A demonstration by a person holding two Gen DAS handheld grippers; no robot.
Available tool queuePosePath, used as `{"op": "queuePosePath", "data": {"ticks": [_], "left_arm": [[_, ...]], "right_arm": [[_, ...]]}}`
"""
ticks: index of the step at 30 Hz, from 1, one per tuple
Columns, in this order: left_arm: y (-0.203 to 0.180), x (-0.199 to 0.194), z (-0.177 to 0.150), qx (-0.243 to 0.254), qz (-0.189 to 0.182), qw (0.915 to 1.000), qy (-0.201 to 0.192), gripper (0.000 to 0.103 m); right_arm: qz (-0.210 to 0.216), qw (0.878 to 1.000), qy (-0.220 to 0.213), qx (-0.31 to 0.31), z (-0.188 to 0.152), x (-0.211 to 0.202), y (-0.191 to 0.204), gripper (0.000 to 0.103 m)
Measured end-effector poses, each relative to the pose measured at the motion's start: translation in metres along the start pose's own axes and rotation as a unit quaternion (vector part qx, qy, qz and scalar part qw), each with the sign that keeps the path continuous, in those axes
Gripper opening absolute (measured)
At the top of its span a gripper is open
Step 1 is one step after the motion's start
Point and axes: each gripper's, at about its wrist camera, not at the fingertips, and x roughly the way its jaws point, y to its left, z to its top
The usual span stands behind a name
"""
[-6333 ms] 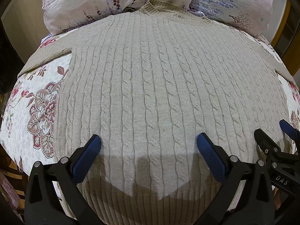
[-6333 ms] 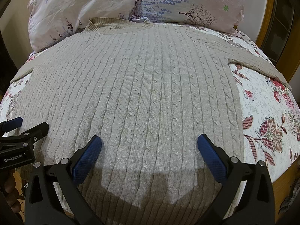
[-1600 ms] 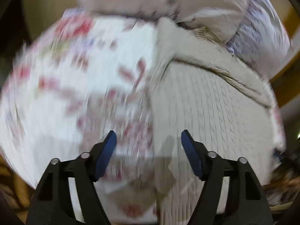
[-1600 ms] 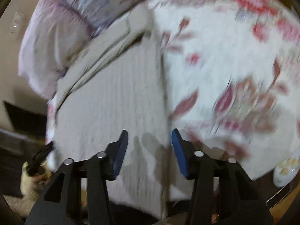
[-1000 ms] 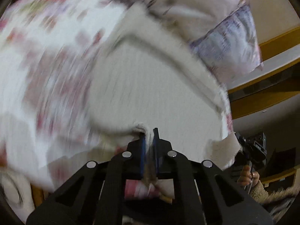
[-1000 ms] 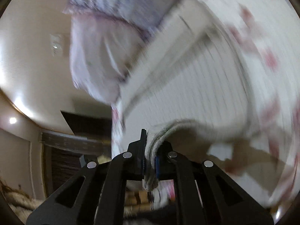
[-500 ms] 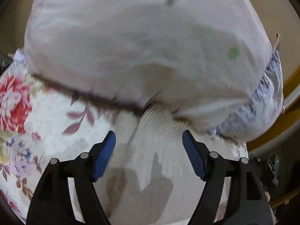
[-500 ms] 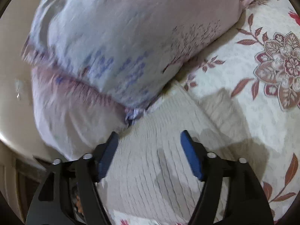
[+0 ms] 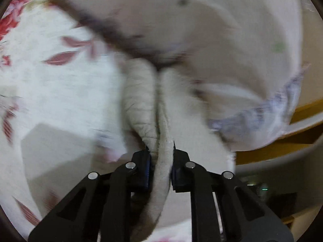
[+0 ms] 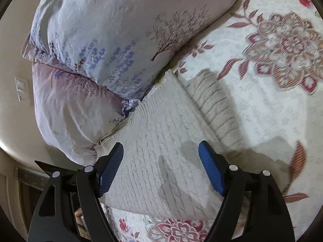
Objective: Fold small clothes
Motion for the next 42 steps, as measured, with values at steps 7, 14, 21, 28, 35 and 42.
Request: {"op": "queuePosePath", "data": {"ticks": [7, 14, 21, 28, 35, 42], "left_arm": [[-0.167, 0.078, -0.045, 0.069, -0.187, 0.9772, 0.074, 0.013], [-0.23, 0.18, -0.103, 0.08, -0.222, 0.9527, 0.192, 0.038], [-0.165, 0.127, -0.07, 0.166, 0.044, 0.9796, 0.105, 0.081], [-0.151, 0.169, -0.099, 0.172, 0.058, 0.9706, 0.158, 0.079], [-0.147, 0.108, -0.089, 0.182, -0.007, 0.9762, 0.119, 0.039], [-0.109, 0.044, -0.09, 0.22, 0.131, 0.9645, 0.063, 0.062]], "right_arm": [[-0.025, 0.998, -0.053, -0.01, 0.024, -0.048, -0.014, 0.078], [-0.028, 0.999, -0.033, 0.027, 0.052, -0.052, -0.036, 0.083], [-0.027, 0.996, 0.075, 0.026, 0.055, -0.007, -0.038, 0.091], [-0.053, 0.992, 0.115, -0.024, 0.036, 0.032, -0.022, 0.035], [0.007, 0.993, 0.096, -0.062, 0.006, 0.017, 0.025, 0.03], [-0.037, 0.998, 0.032, -0.038, -0.008, 0.017, 0.024, 0.054]]}}
